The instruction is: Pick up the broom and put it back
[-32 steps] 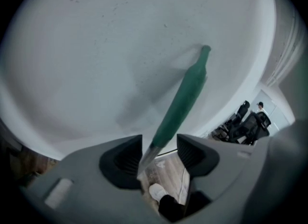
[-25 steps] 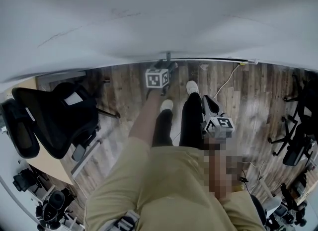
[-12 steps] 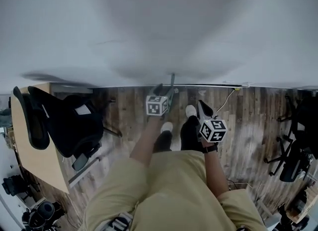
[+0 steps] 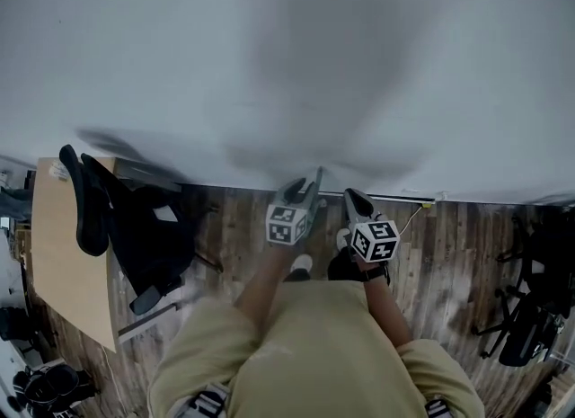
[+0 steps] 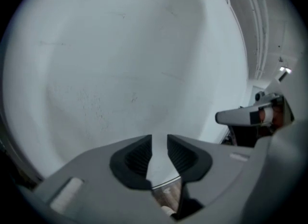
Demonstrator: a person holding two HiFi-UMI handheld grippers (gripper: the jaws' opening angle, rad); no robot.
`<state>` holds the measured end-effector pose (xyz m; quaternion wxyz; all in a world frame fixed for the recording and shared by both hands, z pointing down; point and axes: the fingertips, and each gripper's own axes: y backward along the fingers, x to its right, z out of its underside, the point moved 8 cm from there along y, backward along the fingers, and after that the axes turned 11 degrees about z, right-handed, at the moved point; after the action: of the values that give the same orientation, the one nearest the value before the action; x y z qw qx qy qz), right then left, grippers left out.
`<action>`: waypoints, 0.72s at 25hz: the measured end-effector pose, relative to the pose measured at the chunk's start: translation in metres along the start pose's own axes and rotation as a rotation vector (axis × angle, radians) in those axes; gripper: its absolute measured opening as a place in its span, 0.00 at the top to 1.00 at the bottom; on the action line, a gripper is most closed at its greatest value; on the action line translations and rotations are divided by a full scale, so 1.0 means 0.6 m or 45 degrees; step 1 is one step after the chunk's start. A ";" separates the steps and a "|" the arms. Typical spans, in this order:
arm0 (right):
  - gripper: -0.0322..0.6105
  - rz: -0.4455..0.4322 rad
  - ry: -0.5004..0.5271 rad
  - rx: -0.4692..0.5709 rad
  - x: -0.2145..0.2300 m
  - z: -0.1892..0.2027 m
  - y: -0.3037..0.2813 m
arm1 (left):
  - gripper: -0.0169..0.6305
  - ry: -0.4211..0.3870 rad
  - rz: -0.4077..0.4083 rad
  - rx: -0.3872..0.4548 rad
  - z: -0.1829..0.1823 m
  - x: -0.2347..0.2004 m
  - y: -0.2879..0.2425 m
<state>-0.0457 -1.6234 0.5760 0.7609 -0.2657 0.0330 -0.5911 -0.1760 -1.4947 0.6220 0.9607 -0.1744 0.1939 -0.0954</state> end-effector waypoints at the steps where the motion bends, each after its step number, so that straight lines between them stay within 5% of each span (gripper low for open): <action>1: 0.94 -0.014 0.019 0.023 -0.002 -0.015 0.000 | 0.83 -0.015 -0.010 0.025 -0.016 0.006 0.004; 18: 0.94 0.051 0.241 0.486 0.065 -0.259 0.100 | 0.97 -0.310 -0.079 0.429 -0.275 0.155 0.058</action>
<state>-0.0378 -1.7063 0.4262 0.8026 -0.0594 -0.0027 -0.5936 -0.1548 -1.5351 0.4349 0.9892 -0.0274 0.0522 -0.1341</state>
